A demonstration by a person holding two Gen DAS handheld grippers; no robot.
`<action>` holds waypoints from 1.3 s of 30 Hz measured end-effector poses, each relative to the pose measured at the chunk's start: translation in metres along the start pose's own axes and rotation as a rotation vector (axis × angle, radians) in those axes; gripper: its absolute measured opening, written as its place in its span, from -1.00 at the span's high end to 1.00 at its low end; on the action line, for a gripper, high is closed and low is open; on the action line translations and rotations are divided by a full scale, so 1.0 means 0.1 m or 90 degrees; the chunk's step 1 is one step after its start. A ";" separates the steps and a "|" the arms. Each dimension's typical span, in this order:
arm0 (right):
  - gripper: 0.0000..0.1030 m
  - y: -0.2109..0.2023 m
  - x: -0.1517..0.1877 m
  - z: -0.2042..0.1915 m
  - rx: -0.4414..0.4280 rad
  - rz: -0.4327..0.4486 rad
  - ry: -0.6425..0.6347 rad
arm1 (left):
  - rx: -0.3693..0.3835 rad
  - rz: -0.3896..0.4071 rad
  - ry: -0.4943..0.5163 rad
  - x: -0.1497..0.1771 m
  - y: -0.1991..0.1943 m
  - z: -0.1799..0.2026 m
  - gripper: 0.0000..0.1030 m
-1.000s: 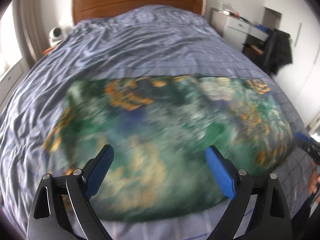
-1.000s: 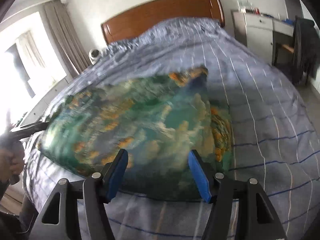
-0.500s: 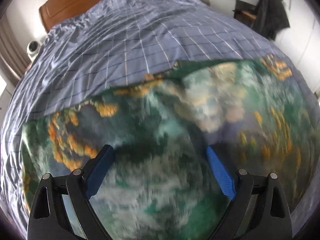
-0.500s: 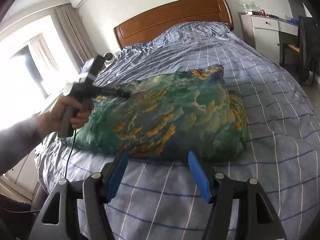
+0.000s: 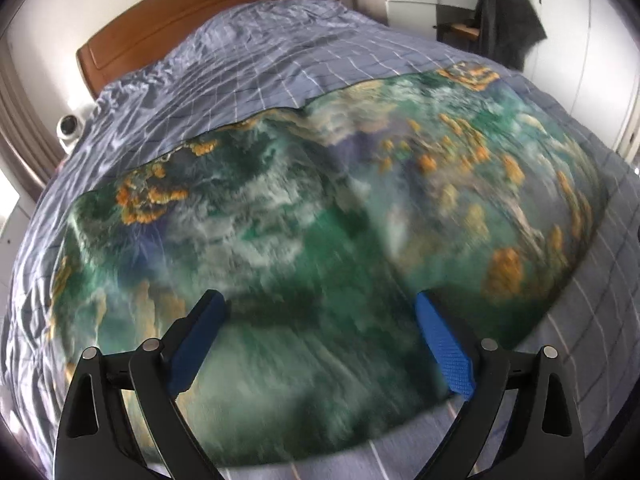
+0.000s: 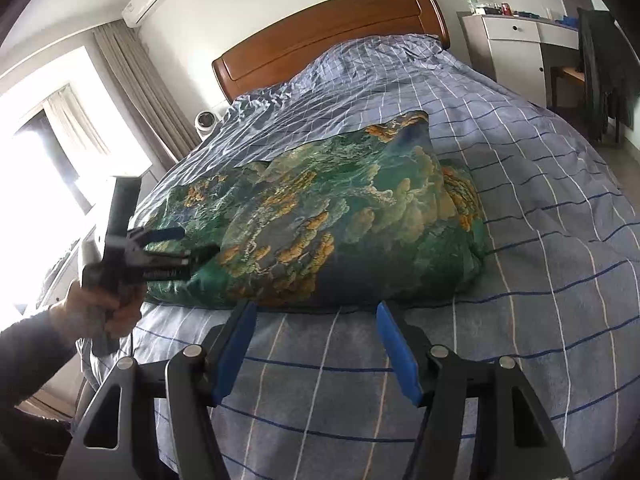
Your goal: Fold large clothes
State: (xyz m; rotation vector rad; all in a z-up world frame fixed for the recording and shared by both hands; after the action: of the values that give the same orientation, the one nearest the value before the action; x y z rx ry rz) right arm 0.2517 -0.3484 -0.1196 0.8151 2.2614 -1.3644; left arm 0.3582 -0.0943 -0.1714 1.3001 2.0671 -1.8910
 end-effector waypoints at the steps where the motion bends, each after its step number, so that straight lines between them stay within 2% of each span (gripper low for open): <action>1: -0.25 -0.01 0.00 -0.02 0.000 0.000 -0.003 | -0.004 0.000 0.003 0.04 -0.04 0.04 -0.86; 11: -0.26 -0.04 0.12 -0.09 0.011 -0.012 -0.008 | -0.019 -0.026 0.025 0.17 -0.29 0.24 -0.87; 15: -0.48 -0.05 0.15 -0.10 0.026 -0.011 -0.009 | -0.026 -0.026 0.030 0.18 -0.37 0.27 -0.87; 27: -0.49 -0.02 0.24 0.01 0.039 -0.019 0.023 | -0.021 -0.030 0.001 0.23 -0.47 0.25 -0.87; 30: -0.49 0.01 0.22 0.21 0.052 -0.020 0.077 | -0.012 -0.032 -0.016 0.32 -0.49 0.21 -0.87; 34: -0.58 0.00 -0.03 0.76 0.049 0.019 0.204 | -0.013 -0.032 -0.033 0.39 -0.53 0.15 -0.87; 36: -0.59 0.12 -0.13 0.99 0.051 0.004 0.255 | -0.012 -0.031 -0.039 0.40 -0.56 0.13 -0.87; 39: -0.59 0.30 -0.29 1.13 0.001 0.008 0.293 | -0.006 -0.030 -0.042 0.38 -0.59 0.12 -0.87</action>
State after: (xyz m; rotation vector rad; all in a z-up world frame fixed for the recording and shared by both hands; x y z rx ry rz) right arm 0.2955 -0.4461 -0.1747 1.2478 2.5829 -1.2718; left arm 0.2927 -0.0785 -0.1482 1.1798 2.0896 -1.9129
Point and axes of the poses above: each gripper's, at about its wrist camera, not at the fingertips, and y roughly the way its jaws point, z to its right, x to its underside, the point moved 3 cm from there along y, roughly the way its jaws point, and after that the axes turned 9 degrees about y, right-handed, at the moved point
